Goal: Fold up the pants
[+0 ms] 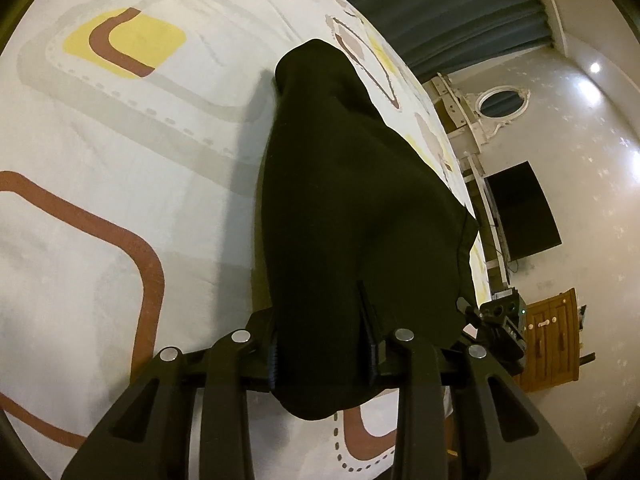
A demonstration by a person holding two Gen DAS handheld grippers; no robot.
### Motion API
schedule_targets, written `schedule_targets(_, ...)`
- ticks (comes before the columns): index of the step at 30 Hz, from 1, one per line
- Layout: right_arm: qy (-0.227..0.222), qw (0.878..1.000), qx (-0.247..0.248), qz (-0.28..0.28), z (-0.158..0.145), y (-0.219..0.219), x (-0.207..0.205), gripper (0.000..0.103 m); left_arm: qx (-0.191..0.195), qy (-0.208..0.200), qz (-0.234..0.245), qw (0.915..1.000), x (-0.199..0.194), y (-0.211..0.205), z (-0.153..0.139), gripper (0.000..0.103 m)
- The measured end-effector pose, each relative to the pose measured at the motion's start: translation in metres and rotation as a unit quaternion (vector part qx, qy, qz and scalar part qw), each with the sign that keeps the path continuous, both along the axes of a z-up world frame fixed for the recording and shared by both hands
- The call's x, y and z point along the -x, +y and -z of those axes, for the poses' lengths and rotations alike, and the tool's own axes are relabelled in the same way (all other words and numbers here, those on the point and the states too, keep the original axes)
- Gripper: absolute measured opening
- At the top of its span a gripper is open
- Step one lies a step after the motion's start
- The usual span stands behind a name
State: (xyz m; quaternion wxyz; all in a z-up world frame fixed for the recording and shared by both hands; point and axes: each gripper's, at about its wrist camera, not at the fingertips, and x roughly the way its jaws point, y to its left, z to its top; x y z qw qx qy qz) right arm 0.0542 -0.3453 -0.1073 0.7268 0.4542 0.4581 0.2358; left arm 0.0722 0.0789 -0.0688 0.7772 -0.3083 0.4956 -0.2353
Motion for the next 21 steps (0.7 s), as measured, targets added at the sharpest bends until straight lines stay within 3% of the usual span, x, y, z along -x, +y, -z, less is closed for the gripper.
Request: schedule_targets(21,0.003,1.0,0.001,0.005,0.0057,-0.0044,0.0013,0.036,0.005,0.002,-0.002,1.0,0.0032,0.0001,0.0032,0.035)
